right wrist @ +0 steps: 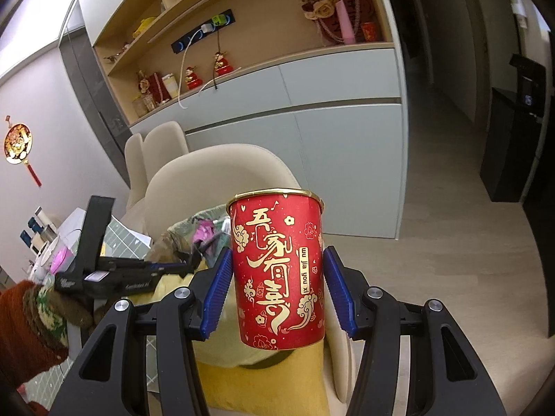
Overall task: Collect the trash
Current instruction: 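Carry the black wrapper and red cup over the bin and open both grippers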
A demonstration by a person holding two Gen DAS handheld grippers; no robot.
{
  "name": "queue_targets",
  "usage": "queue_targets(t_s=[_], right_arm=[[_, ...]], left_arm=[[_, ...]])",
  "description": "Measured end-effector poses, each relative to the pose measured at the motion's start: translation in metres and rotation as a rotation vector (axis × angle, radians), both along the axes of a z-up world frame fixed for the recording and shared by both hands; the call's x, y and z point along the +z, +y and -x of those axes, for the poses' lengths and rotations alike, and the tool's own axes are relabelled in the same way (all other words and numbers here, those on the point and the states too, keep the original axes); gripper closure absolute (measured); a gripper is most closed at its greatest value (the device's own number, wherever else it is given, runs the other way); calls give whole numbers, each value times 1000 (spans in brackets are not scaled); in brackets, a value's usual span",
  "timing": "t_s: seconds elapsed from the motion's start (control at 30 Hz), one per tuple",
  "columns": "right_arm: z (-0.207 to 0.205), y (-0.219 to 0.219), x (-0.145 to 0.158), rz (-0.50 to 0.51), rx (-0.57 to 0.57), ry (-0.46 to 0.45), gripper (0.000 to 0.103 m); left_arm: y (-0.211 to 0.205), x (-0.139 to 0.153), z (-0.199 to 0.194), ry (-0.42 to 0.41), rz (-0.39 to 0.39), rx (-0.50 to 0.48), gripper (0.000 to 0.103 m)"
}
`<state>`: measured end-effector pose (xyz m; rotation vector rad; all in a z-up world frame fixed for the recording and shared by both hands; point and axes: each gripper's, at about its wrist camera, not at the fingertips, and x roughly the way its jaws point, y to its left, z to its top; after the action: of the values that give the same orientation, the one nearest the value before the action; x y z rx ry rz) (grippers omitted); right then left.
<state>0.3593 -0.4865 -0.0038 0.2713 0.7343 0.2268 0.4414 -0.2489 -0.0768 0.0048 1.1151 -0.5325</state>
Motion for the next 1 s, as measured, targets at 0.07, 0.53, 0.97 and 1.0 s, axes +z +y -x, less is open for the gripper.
queue_targets(t_s=[0.07, 0.53, 0.97, 1.0], right_arm=[[-11, 8, 2, -10, 42, -8, 53], [-91, 121, -22, 45, 365, 22, 53], [-78, 131, -72, 98, 337, 167, 51], [-77, 131, -72, 92, 330, 165, 50]], left_arm=[[3, 6, 3, -6, 8, 11, 75], [76, 41, 50, -86, 56, 328, 55], [118, 49, 92, -107, 71, 423, 55], [120, 50, 96, -111, 73, 424, 55]])
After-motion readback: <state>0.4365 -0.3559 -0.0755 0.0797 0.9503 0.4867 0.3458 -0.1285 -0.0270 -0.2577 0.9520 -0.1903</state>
